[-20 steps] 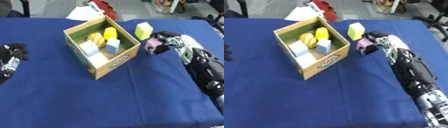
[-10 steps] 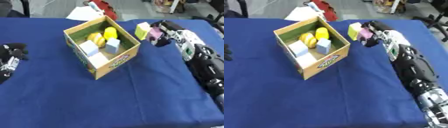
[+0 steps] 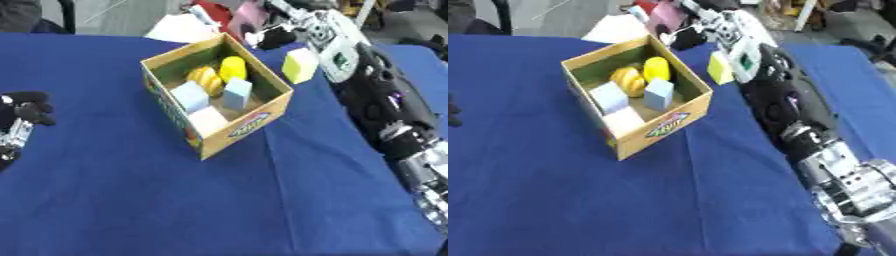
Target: Pick up objects on the table and place them in the box.
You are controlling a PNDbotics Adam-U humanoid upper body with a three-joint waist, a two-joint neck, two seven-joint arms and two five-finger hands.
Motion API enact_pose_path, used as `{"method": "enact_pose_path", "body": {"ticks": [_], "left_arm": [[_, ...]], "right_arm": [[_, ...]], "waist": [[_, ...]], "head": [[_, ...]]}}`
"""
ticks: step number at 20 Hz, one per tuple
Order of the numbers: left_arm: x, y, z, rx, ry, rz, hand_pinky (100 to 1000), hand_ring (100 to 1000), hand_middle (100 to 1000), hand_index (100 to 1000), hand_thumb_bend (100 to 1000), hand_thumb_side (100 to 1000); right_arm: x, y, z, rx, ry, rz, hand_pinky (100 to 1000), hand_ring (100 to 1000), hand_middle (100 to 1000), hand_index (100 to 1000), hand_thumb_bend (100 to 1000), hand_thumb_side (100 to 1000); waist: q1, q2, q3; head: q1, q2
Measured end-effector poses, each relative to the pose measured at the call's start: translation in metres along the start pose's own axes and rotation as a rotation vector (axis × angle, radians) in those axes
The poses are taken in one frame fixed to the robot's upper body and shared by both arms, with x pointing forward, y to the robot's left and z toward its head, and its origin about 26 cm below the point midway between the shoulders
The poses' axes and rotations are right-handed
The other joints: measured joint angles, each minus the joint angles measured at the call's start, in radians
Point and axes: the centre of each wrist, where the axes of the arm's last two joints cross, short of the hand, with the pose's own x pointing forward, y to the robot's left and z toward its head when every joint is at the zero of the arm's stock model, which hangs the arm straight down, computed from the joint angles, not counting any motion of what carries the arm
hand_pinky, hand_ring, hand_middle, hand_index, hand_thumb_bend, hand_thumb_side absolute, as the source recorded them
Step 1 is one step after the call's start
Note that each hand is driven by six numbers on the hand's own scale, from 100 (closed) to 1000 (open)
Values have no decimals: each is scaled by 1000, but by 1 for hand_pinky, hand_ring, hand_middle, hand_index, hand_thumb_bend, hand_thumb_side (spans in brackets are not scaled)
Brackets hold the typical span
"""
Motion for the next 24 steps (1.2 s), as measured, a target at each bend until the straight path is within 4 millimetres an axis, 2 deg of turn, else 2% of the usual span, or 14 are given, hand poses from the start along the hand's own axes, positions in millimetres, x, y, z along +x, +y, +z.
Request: {"method": "enact_pose_path", "body": {"ticks": [1,2,3,5,7,10,13,17,23,24], "left_arm": [[1,-1,-2,-3,-6,5,732,594,610,785,100,707],[2,-2,-3,-4,-12,8,732,594,610,785,100,707],[3,-2,-4,-5,-16,10,732,594,610,785,100,708],[4,-3,-4,-8,-18,14,732,593,609,785,100,709],[4,-4,-4,-9,-18,15,732,593,609,785,100,709],[3,-4,-3,-8,-14,15,733,593,609,785,100,711],[1,-4,0,-6,-1,18,733,593,609,784,100,713],[-3,-5,3,-4,13,20,733,593,608,784,100,713],[-4,-4,5,4,20,17,733,592,608,784,100,715],[-4,-4,5,6,21,16,733,592,608,784,100,715]], "right_arm": [[1,7,-3,16,1,-2,703,729,829,980,100,522],[2,13,-5,33,6,-1,747,777,862,992,100,565],[3,20,-7,50,12,5,828,864,914,1000,109,614],[4,27,-9,70,18,34,881,938,959,1000,131,662],[7,29,-10,76,13,70,892,946,967,1000,127,667],[8,27,-9,63,-1,97,878,932,957,1000,110,632],[3,12,-4,9,16,112,868,921,945,1000,100,583],[-29,-6,15,-45,139,84,851,916,940,1000,100,444],[-88,-10,51,-23,374,4,864,937,973,1000,100,375],[-95,-9,56,-13,399,-5,876,950,986,1000,123,298]], "waist": [[0,4,10],[0,8,17],[0,10,21],[0,11,22],[0,12,18],[0,12,0],[0,12,-18],[0,11,-40],[-2,11,-50],[-4,11,-51]], "head": [[-6,-3],[-11,-6],[-15,-9],[-20,-10],[-21,-10],[-20,-9],[-17,-8],[-16,-5],[-10,-3],[-8,-3]]}}
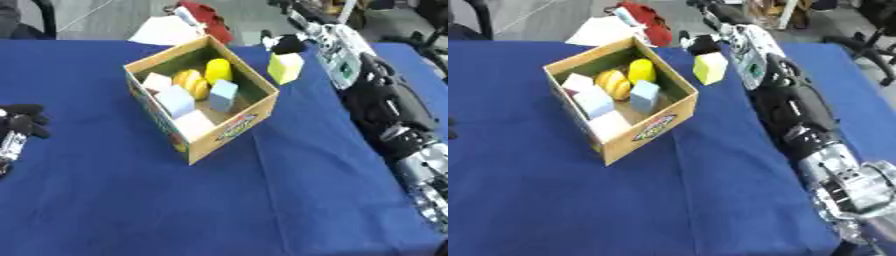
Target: Pick up objects on the table and place them in the box.
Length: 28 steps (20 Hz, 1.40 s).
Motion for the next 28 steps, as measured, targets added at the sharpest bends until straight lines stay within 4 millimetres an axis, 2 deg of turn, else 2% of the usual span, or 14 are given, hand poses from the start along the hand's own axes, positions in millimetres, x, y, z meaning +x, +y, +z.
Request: {"method": "enact_pose_path", "body": {"ticks": [4,7,13,19,28], "left_arm": [[0,0,0,3,3,-2,734,592,607,785,100,715],[0,2,1,6,4,-8,734,592,607,785,100,716],[0,3,1,7,3,-13,735,592,607,785,100,715],[1,4,-1,8,-4,-16,736,592,607,785,100,716],[5,8,-5,5,-18,-29,737,592,607,785,100,717]], "right_arm": [[-26,3,7,84,59,-1,910,983,1000,1000,149,170],[-33,3,9,174,59,17,925,997,1000,1000,165,153],[-33,3,10,290,40,68,955,1000,1000,1000,212,163],[-28,-2,9,339,49,168,990,1000,1000,1000,263,134],[-31,-4,9,299,84,210,978,1000,1000,1000,236,162]], "waist": [[-2,0,0],[-2,0,4],[-5,8,27],[-12,23,55],[-25,46,85]], "head": [[5,0],[9,-2],[9,-11],[2,-25],[1,-48]]}}
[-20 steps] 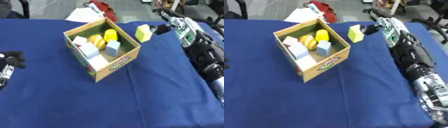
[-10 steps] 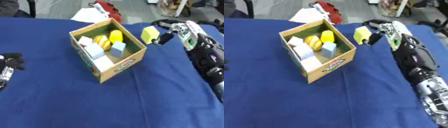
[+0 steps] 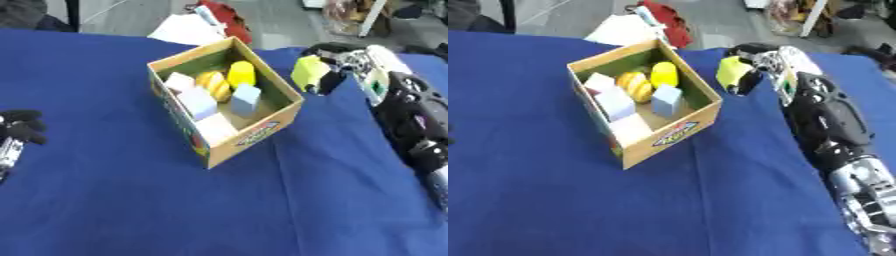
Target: Pick up objects on the table and place them in the box.
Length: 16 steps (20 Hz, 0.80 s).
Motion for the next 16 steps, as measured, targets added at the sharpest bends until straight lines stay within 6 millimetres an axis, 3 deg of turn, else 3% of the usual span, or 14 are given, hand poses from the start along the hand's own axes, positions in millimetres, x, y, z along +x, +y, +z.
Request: {"method": "enact_pose_path", "body": {"ticks": [11,16], "left_arm": [[2,1,-2,-2,-9,-3,738,592,607,785,100,719],[2,1,-2,-3,-10,-4,738,592,607,785,100,720]], "right_arm": [[-6,3,0,-68,36,-22,929,998,992,1000,184,159],[-10,5,0,-98,61,-36,810,901,929,1000,116,100]], "waist": [[0,17,4],[0,18,4]], "head": [[0,-6],[0,-11]]}}
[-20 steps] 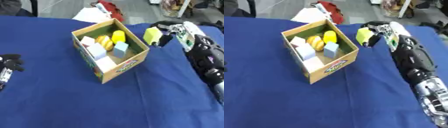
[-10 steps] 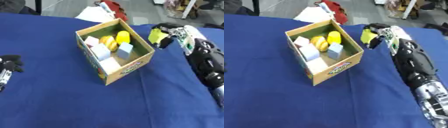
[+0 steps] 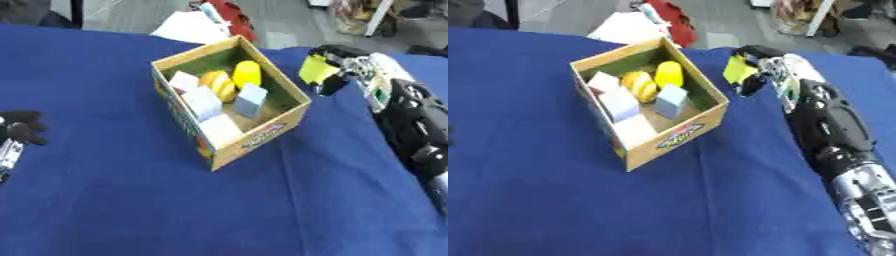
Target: Pick up objects on the table and place them in the box.
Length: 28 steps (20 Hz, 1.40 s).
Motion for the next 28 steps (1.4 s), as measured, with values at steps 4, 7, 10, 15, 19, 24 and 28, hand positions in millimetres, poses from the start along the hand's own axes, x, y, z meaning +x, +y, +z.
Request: {"method": "enact_pose_path", "body": {"ticks": [4,7,10,15,19,24,28], "left_arm": [[0,0,0,0,0,0,739,592,607,785,100,719],[0,0,0,0,0,0,739,588,607,785,100,718],[0,0,0,0,1,0,739,587,607,785,100,717],[-1,0,1,0,2,2,740,588,607,785,100,717],[-1,-1,2,0,6,4,740,589,607,785,100,716],[-3,-2,4,0,13,5,741,589,607,784,100,716],[-4,-2,5,1,18,8,741,589,607,784,100,715]], "right_arm": [[-2,0,0,-51,13,-8,467,604,757,905,100,100],[-3,4,1,-109,15,-7,359,503,657,844,100,100],[-3,6,2,-178,4,0,315,468,609,825,100,100],[4,-2,4,-266,-45,27,286,446,565,801,100,100],[10,-8,6,-289,-80,38,282,441,551,794,100,100],[22,-20,10,-320,-151,59,277,437,544,793,100,100],[39,-32,14,-337,-241,95,363,497,620,841,100,100]], "waist": [[0,0,-8],[0,0,-17],[0,0,-29],[0,-1,-43],[1,-1,-50],[1,-8,-56],[1,-16,-59]], "head": [[0,0],[0,0],[-1,0],[-2,2],[-2,11],[-2,19],[-8,22]]}}
